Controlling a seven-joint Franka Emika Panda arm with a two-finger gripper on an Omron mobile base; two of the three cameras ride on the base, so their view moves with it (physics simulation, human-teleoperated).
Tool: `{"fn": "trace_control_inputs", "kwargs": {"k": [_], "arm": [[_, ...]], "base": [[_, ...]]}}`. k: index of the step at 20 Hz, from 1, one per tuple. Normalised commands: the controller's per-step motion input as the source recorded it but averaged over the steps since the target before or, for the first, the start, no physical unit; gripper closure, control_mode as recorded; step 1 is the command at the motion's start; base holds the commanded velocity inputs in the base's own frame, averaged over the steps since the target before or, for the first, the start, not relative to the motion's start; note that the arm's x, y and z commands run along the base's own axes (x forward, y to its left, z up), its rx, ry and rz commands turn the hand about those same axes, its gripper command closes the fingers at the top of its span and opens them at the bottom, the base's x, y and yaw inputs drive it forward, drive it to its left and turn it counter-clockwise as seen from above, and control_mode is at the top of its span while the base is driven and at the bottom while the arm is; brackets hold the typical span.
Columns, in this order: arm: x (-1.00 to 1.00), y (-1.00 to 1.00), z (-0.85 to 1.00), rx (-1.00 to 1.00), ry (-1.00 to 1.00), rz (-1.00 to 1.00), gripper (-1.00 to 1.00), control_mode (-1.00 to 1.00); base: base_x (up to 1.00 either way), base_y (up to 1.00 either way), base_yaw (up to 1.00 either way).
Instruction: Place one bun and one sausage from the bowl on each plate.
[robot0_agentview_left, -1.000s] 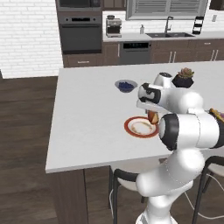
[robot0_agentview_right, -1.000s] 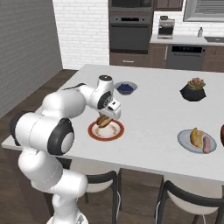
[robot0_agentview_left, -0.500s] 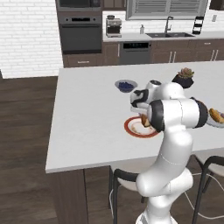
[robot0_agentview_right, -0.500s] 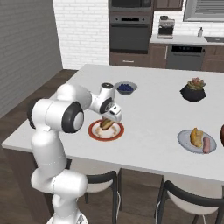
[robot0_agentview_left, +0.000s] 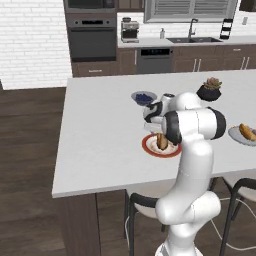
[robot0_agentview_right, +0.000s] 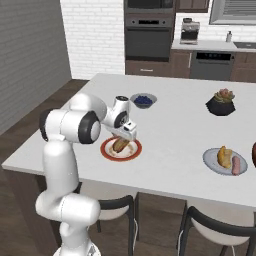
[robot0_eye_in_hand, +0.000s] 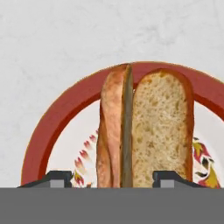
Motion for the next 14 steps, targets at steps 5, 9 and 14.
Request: {"fn": "trace_control_inputs", "kwargs": {"k": [5,9,14], "arm": [[0.01,0.24,0.46,0.0,-0.02,0.0,-1.0,-1.0],[-0.94,0.08,1.0,-0.03,-0.04,0.0,-1.0,-1.0],[-1.0,0.2,0.89,-0.17,-0.01,0.0,-1.0,-1.0]], "base": [[0.0,0.0,0.0],[0.0,0.0,0.0],[0.0,0.0,0.0]]}}
